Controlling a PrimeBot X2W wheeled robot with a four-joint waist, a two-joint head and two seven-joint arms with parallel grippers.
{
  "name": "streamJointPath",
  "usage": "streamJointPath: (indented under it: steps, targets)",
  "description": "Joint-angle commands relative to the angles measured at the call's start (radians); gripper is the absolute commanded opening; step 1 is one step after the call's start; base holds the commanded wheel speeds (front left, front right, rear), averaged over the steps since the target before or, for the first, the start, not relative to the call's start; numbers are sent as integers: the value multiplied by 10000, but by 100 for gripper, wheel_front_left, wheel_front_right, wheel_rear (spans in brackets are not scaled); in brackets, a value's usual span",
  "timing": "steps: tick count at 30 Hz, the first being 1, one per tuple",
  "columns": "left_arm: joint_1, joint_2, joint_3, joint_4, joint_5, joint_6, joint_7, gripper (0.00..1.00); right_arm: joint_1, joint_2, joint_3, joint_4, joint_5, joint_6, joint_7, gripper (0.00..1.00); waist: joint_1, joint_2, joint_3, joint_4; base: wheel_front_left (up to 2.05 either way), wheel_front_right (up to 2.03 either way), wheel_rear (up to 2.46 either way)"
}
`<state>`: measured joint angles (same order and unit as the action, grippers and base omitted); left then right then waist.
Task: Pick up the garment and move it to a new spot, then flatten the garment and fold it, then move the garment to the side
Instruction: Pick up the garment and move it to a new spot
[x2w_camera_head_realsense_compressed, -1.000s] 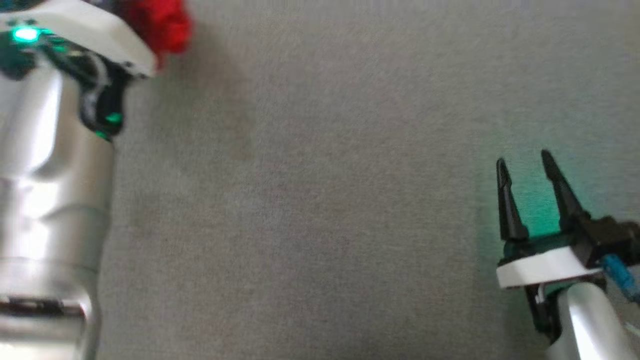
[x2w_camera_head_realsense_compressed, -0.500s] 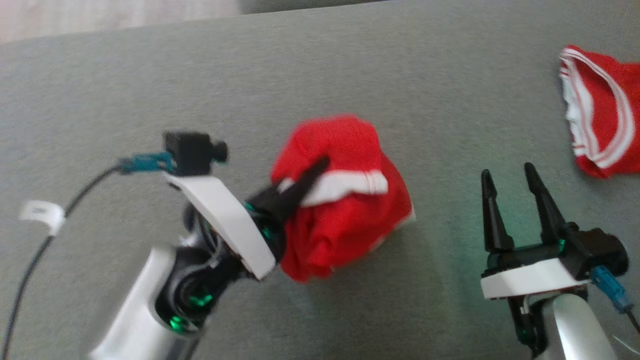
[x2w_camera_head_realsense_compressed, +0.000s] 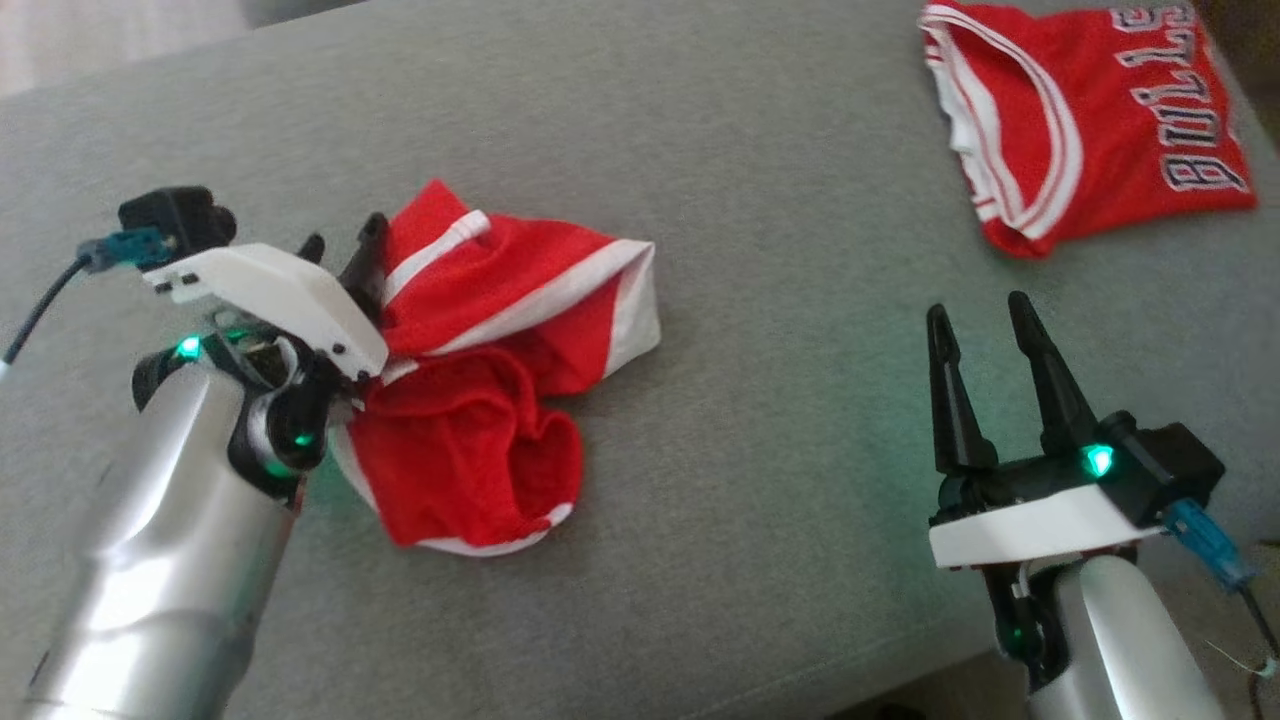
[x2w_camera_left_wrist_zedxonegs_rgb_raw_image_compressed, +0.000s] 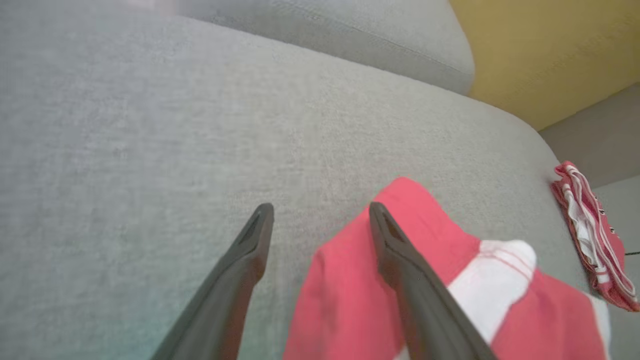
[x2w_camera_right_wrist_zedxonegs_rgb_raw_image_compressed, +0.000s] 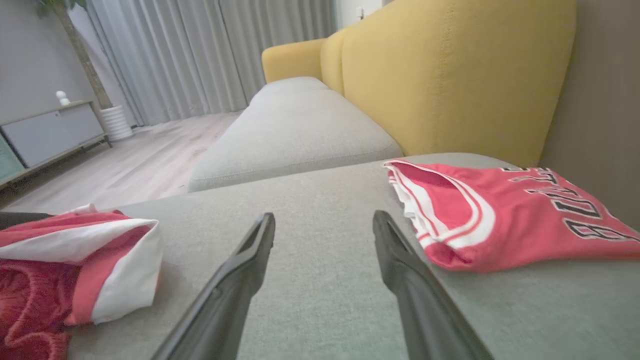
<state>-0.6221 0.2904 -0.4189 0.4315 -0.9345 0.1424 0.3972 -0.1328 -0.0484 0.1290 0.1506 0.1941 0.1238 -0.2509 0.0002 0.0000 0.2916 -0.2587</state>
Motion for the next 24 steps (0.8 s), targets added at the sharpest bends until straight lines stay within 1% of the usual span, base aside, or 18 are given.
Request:
streamJointPath:
  steps: [1,5,8,9,13,15,17,20,22,24]
  targets:
    - [-372,196,258,-21,252,-234,-480,100,-63,-19,168,-243,71,69,-108,100,-2,0,97,-264,0,0,0]
    - [-604,186,50,417,976,-695,-1909,100,137,-19,-63,-224,-19,69,-108,100,-2,0,-113,-117,0,0,0]
    - [-458,59,-147,370,1463,-959,-3075,100,304,-19,-308,-218,-150,69,-108,100,-2,0,-473,227,0,0,0]
    - [-345,29,-211,306,1630,-975,-3443,100,365,-19,-375,-248,-221,69,-108,100,-2,0,-603,375,0,0,0]
    - [358,6,-547,-69,2439,-689,-4762,100,567,-19,-632,-391,-586,69,-108,100,-2,0,-1069,1071,0,0,0]
    - [918,-201,-484,-271,2309,-573,-5179,100,640,-19,-765,-436,-748,69,-108,100,-2,0,-1289,1472,0,0,0]
    - [1470,-203,-532,-508,2426,-440,-5598,100,709,-19,-792,-452,-883,69,-108,100,-2,0,-1481,1816,0,0,0]
    - [2423,-259,-467,-871,2445,-181,-6087,100,817,-19,-801,-422,-1020,69,-108,100,-2,0,-1769,2297,0,0,0]
    - [3071,-201,-441,-1104,2676,57,-6341,100,912,-19,-810,-384,-1070,69,-108,100,-2,0,-1953,2573,0,0,0]
    - [3768,-342,-237,-1320,2668,218,-6494,100,1072,-19,-877,-311,-1138,69,-108,100,-2,0,-2166,2825,0,0,0]
